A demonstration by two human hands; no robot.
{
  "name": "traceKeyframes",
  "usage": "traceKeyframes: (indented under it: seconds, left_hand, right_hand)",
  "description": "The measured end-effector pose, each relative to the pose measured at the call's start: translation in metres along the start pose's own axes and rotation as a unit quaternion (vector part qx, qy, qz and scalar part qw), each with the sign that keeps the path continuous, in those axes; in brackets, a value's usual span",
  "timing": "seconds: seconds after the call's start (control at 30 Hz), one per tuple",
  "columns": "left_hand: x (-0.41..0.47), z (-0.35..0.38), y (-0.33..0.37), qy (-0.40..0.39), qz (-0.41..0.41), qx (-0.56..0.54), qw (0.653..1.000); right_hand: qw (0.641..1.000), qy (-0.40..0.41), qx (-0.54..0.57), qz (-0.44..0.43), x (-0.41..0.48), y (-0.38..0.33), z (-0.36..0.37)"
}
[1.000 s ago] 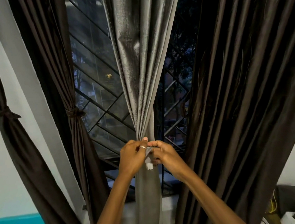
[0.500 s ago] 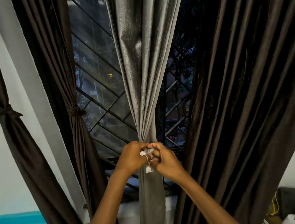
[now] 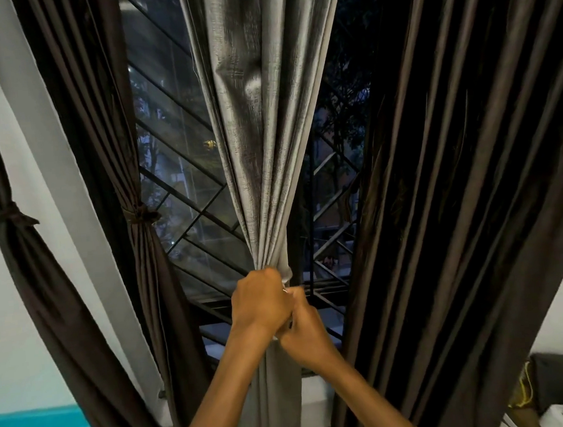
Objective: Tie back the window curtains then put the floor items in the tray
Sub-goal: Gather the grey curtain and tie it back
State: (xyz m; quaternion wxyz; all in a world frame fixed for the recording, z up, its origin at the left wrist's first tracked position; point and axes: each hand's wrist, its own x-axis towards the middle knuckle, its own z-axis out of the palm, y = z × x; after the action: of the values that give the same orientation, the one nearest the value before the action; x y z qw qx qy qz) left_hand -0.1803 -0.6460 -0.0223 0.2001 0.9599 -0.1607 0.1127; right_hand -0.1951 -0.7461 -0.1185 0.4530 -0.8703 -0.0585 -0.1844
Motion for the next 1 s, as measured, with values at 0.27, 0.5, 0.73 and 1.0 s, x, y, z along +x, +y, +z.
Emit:
traceKeyframes:
  seconds: [0.27, 0.5, 0.73, 1.0]
  left_hand:
    - [0.01, -0.001, -0.006, -0.04, 0.028, -0.041, 0.998]
    - [0.022, -0.005, -0.037, -0.055, 0.044, 0.018, 0.997]
    - [0.026, -0.003, -0.065, -0.104, 0.106, -0.013, 0.989]
    - [0.023, 0.007, -0.077, -0.116, 0.105, -0.166, 0.974]
  right_hand:
    - [0.999, -0.034, -0.025, -0.011, -0.004, -0.002, 0.01]
    - [0.997, -0.024, -0.054, -0.048, -0.002, -0.014, -0.01]
    - [0.947, -0.049, -0.302, -0.103, 0.014, -0.025, -0.048]
    - [0.885, -0.061, -0.388, -0.252, 0.038, -0.044, -0.082]
